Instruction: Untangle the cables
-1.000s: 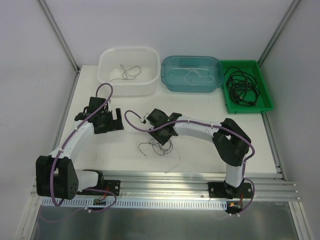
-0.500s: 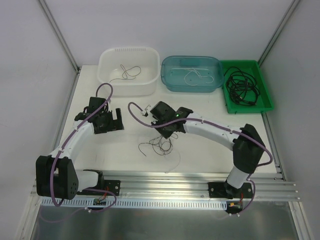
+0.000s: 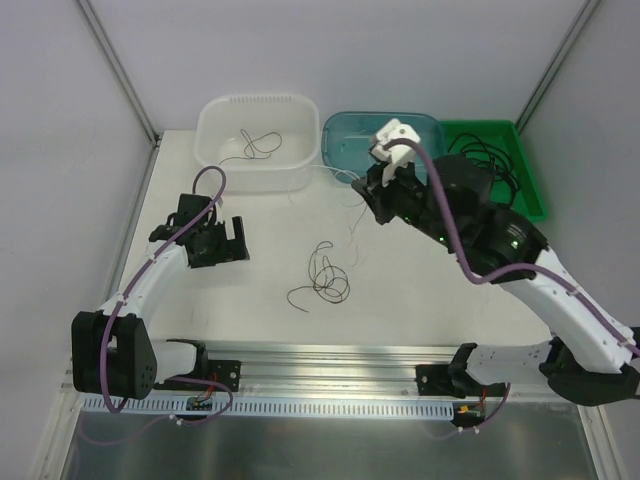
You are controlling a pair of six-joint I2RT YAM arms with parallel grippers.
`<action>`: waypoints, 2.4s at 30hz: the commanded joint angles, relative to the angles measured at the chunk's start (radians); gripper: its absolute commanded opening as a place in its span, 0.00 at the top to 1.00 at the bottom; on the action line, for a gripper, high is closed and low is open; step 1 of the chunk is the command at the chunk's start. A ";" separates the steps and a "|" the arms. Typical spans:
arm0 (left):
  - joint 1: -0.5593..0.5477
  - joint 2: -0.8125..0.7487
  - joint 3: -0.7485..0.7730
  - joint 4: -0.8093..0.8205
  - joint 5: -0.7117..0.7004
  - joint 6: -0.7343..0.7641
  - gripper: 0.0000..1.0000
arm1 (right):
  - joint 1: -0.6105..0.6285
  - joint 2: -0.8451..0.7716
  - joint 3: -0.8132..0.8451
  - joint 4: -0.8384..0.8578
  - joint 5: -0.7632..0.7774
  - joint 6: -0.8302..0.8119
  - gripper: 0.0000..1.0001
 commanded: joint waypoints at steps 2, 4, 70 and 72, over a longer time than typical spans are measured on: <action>0.009 0.005 0.005 -0.005 0.025 0.000 0.01 | -0.003 -0.040 -0.036 0.165 0.049 0.012 0.99; 0.009 0.004 0.005 -0.005 0.027 -0.001 0.01 | -0.014 -0.052 -0.084 0.172 0.127 0.021 0.99; 0.009 0.042 -0.003 0.014 0.160 0.011 0.01 | -0.758 0.909 0.389 0.421 -0.228 0.178 0.80; 0.009 0.045 -0.003 0.014 0.171 0.010 0.01 | -0.764 0.910 0.372 0.421 -0.232 0.188 0.63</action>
